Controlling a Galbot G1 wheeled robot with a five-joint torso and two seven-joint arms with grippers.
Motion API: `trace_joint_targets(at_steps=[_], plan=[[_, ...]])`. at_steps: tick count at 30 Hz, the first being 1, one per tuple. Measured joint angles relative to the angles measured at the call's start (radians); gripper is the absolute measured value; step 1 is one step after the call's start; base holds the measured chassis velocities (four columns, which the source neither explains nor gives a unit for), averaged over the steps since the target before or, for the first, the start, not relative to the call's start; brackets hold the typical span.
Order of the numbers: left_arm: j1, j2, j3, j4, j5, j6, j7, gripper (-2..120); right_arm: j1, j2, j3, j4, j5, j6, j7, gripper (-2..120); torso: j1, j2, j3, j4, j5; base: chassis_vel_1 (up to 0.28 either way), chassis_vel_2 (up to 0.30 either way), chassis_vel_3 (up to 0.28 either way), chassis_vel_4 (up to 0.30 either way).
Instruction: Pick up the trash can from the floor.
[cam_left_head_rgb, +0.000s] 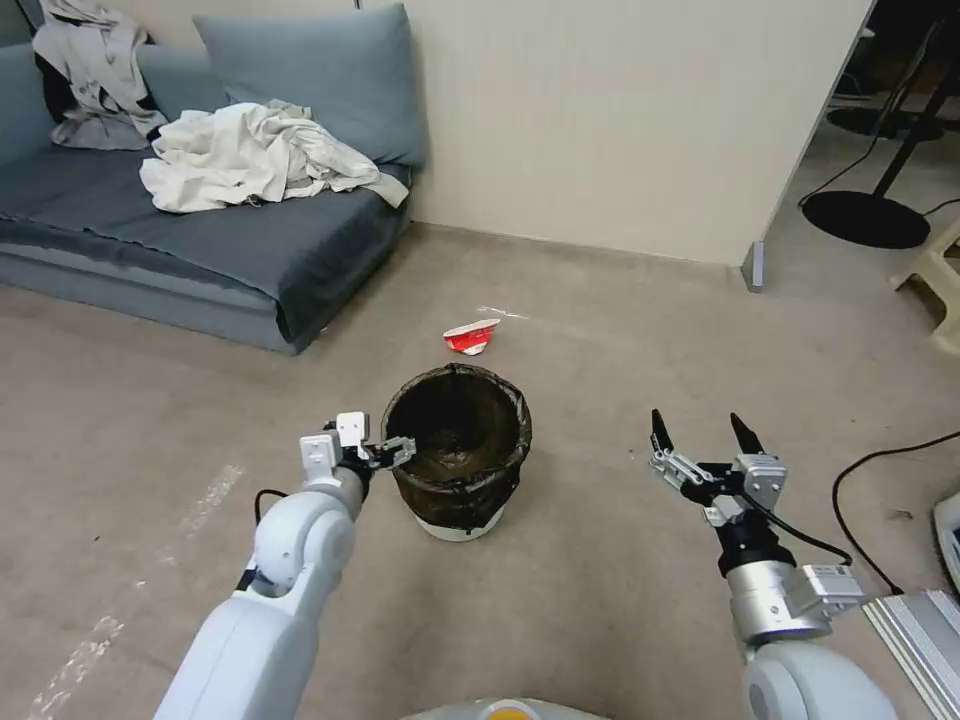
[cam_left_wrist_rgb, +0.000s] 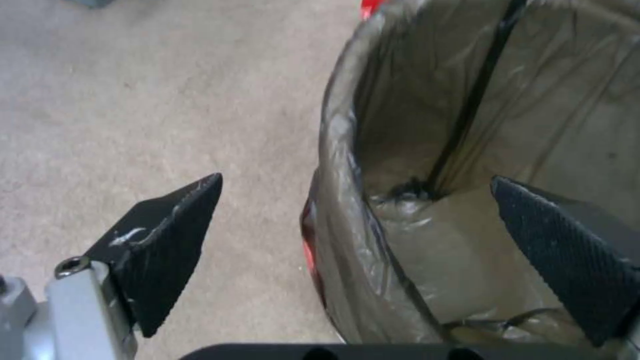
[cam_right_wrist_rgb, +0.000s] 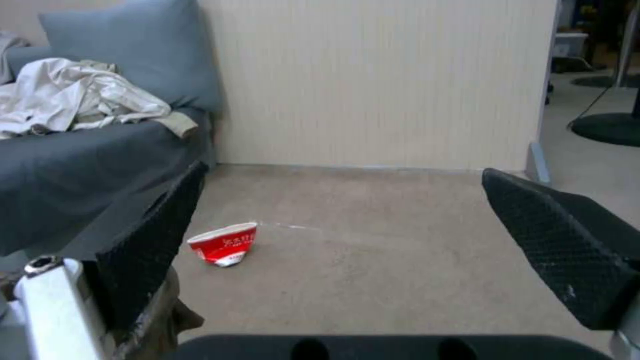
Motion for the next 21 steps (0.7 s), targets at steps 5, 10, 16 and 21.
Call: trace_joint_targets(at_steps=[5,10,16,21], plan=[[-0.015,-0.001,0.017,0.028,0.0,0.004,-0.013,100,0.004,-0.005,0.001,-0.004,0.003,0.001,0.002,100,0.0,0.0,0.0,0.0,0.0,0.0,0.0,0.0,0.0],[-0.029,-0.006,0.025,0.045,-0.003,0.009,-0.027,100,0.008,-0.007,0.001,-0.008,0.005,0.001,0.003,100,0.0,0.0,0.0,0.0,0.0,0.0,0.0,0.0,0.0],[-0.046,-0.006,0.034,0.056,-0.022,0.022,-0.054,100,0.009,-0.009,0.001,-0.01,0.006,0.001,0.005,100,0.0,0.0,0.0,0.0,0.0,0.0,0.0,0.0,0.0],[-0.066,-0.005,0.045,0.067,-0.043,0.032,-0.081,100,0.01,-0.01,0.002,-0.01,0.007,0.002,0.008,100,0.0,0.0,0.0,0.0,0.0,0.0,0.0,0.0,0.0]])
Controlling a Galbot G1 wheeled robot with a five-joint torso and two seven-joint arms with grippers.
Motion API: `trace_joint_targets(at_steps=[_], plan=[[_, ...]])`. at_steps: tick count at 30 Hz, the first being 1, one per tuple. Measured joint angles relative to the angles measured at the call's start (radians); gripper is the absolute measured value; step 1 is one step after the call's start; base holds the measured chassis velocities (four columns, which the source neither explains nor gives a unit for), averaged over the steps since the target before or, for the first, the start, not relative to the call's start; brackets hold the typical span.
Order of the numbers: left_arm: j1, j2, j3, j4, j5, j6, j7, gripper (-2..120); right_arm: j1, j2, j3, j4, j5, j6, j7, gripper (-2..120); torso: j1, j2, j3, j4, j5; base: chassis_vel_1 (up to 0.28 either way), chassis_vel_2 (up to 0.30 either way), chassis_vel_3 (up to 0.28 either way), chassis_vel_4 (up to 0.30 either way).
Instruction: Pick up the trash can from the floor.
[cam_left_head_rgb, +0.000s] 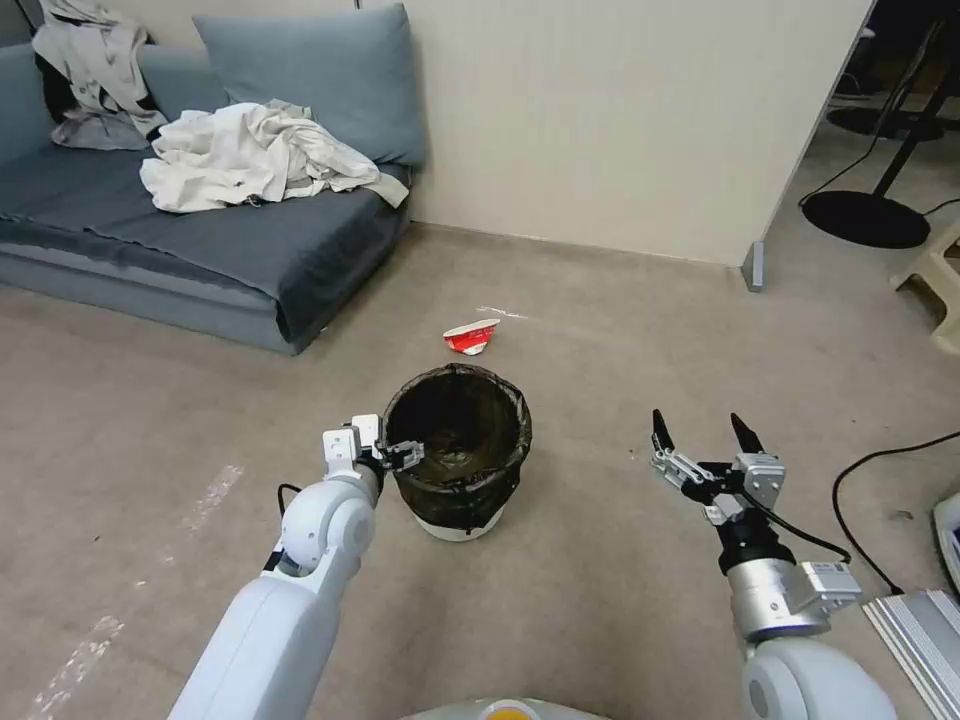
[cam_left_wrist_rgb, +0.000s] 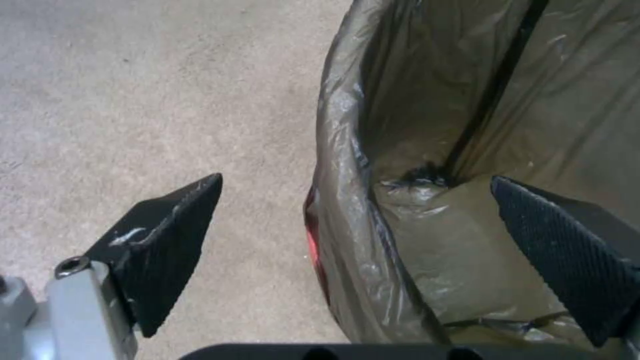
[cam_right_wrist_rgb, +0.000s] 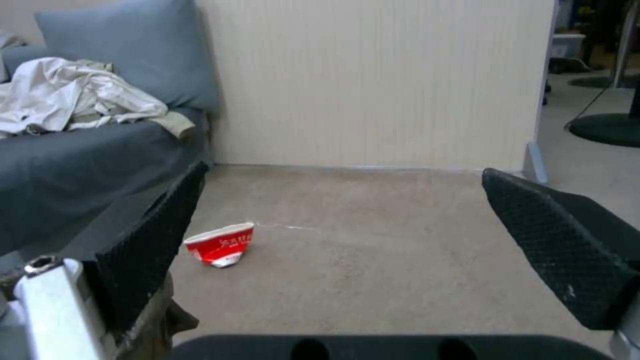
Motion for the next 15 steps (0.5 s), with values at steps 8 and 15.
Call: trace_joint_targets(at_steps=[8,15], plan=[[-0.02,0.002,0.012,0.027,-0.011,0.006,-0.013,100,-0.001,-0.001,0.003,0.001,0.001,0.0,0.006,100,0.0,0.0,0.0,0.0,-0.0001,0.0,0.0,0.0,0.0],[-0.031,0.001,0.017,0.052,-0.016,0.017,-0.019,94,0.001,0.0,0.003,0.0,0.001,0.001,0.008,100,0.0,0.0,0.0,0.0,-0.0001,0.0,0.0,0.0,0.0]])
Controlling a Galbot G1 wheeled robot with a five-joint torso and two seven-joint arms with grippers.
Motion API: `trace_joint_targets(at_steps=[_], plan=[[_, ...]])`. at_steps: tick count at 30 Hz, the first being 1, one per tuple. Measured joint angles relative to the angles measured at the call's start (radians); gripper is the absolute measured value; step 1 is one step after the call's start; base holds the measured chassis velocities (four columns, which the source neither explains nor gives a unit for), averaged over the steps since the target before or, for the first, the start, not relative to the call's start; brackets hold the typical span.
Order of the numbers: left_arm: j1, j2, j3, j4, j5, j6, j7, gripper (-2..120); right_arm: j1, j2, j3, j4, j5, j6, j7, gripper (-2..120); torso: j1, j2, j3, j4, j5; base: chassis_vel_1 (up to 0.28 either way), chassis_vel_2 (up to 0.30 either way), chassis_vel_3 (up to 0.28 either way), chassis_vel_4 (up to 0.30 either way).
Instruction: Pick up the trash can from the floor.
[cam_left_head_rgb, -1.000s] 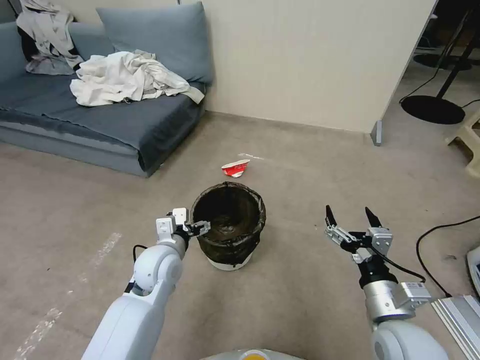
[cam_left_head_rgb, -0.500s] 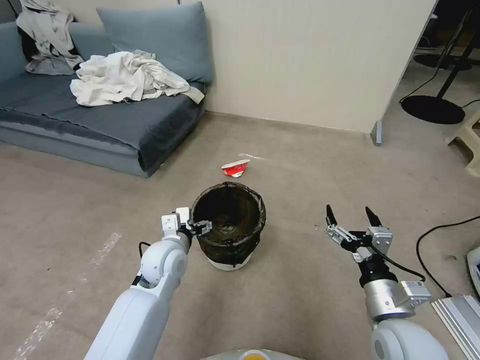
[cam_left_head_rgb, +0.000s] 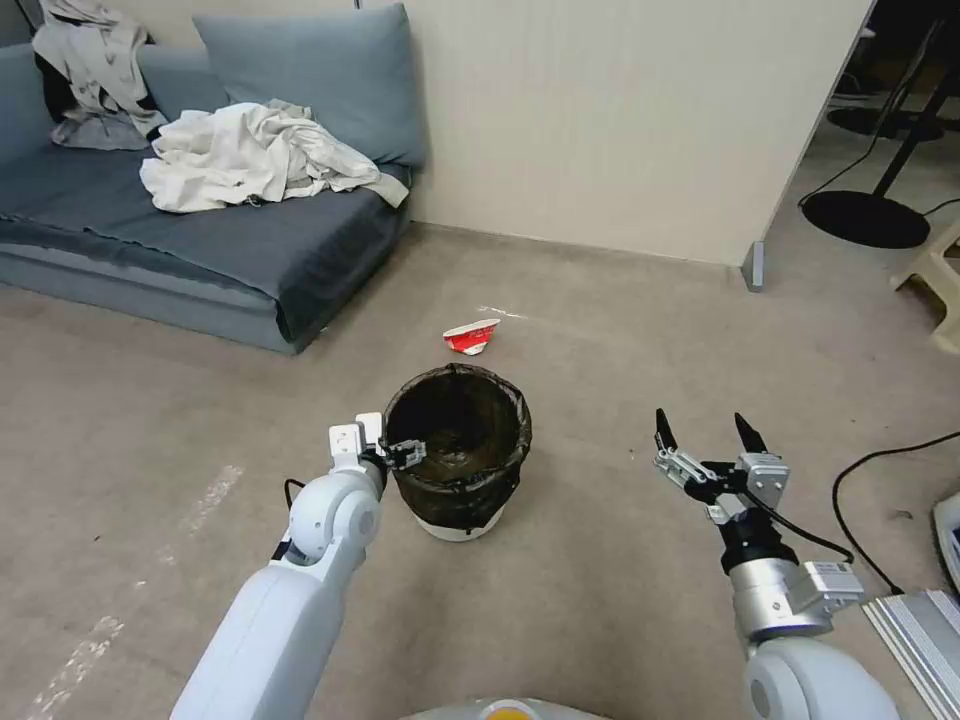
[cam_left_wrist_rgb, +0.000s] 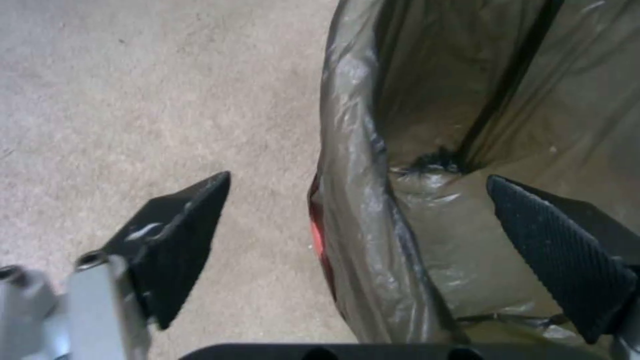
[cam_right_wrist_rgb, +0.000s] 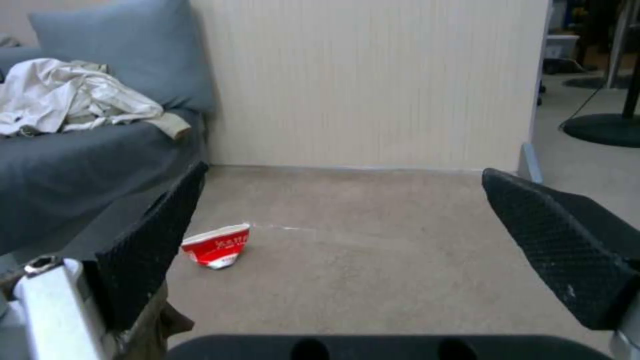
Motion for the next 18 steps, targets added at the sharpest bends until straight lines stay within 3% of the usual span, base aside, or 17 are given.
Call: trace_joint_targets(at_steps=[6,10,12,18], plan=[[-0.009,-0.003,0.0,0.02,0.0,0.002,-0.003,76,0.003,-0.001,0.001,-0.003,0.0,0.0,0.002,100,0.0,0.0,0.0,0.0001,0.0005,0.0,0.0,0.0,0.0],[-0.012,-0.005,0.001,0.029,0.001,0.002,-0.006,56,0.005,-0.001,0.001,-0.006,0.0,0.0,0.002,100,0.0,0.0,0.0,0.0001,0.0006,0.0,0.0,0.0,0.0],[-0.013,-0.006,0.001,0.03,0.001,0.002,-0.006,54,0.005,-0.001,0.001,-0.006,0.0,0.0,0.003,100,0.0,0.0,0.0,0.0001,0.0005,0.0,0.0,0.0,0.0],[-0.013,-0.006,0.001,0.034,0.002,0.002,-0.007,32,0.006,-0.001,0.002,-0.009,0.0,0.0,0.003,100,0.0,0.0,0.0,0.0001,0.0004,0.0,0.0,0.0,0.0]])
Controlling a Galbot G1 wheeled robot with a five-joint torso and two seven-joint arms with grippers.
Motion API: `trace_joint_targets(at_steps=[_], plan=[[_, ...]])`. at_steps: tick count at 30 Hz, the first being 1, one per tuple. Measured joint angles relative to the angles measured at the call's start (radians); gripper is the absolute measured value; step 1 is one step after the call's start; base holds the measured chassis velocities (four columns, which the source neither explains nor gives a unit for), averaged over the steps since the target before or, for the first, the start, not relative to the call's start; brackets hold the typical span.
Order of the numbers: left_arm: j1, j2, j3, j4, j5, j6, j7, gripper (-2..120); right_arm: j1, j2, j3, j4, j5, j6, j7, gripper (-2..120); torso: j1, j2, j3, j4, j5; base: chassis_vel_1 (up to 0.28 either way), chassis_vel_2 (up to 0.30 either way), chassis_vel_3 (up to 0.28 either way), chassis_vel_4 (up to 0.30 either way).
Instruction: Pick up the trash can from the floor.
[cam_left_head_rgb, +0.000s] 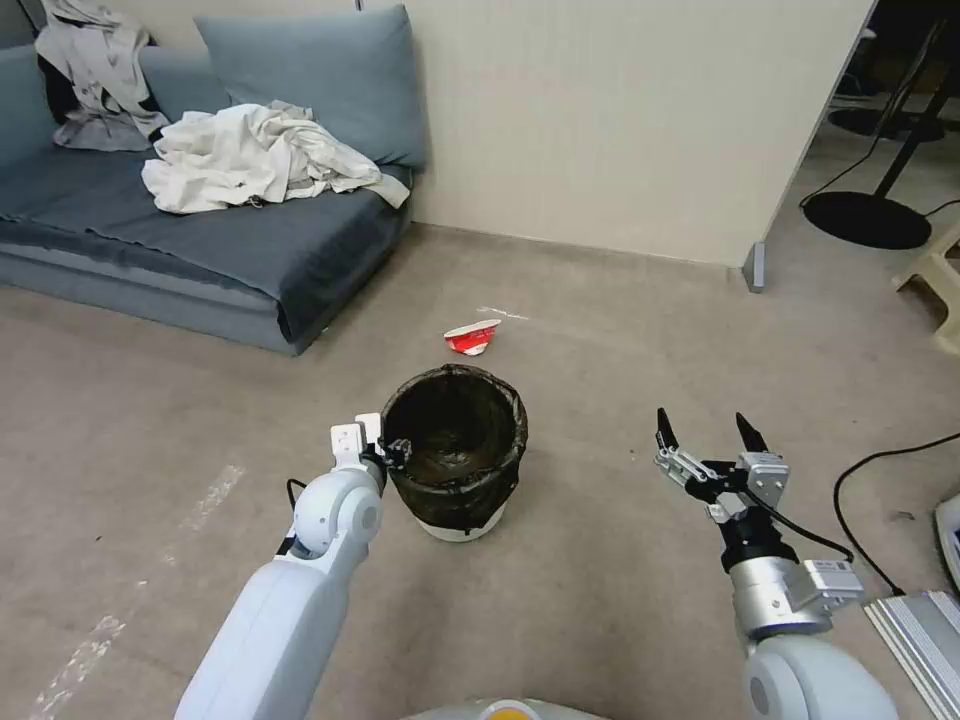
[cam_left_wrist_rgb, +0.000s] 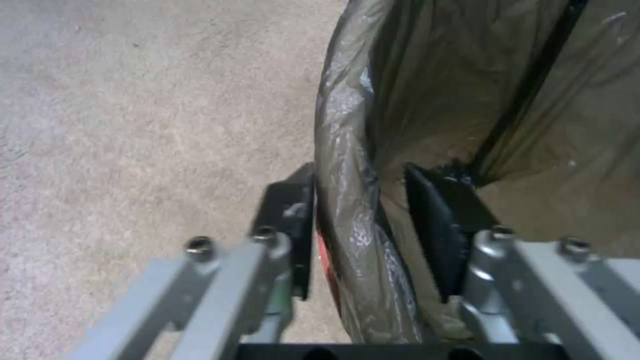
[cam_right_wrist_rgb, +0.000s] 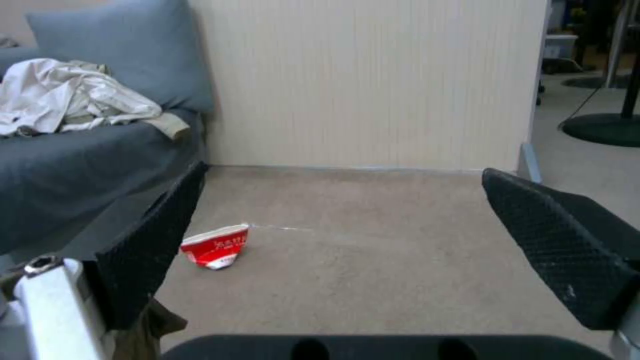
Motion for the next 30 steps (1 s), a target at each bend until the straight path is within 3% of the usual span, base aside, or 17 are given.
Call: trace_joint_targets(at_steps=[4,7,30], plan=[[0.003,-0.002,-0.003,0.004,0.002,0.0,-0.004,13,0.001,-0.002,0.0,-0.003,0.0,0.0,0.0,100,0.0,0.0,0.0,0.0,0.0,0.0,0.0,0.0,0.0],[0.004,-0.005,-0.004,0.004,0.0,0.0,-0.001,6,0.002,-0.003,0.0,-0.004,0.0,0.0,0.001,100,0.0,0.0,0.0,-0.0003,-0.0004,0.0,0.0,0.0,0.0],[0.011,-0.013,-0.024,-0.01,-0.018,-0.006,-0.02,5,0.0,-0.007,0.001,-0.005,0.0,0.004,0.003,100,0.0,0.0,0.0,-0.0002,-0.0006,0.0,0.0,0.0,0.0]])
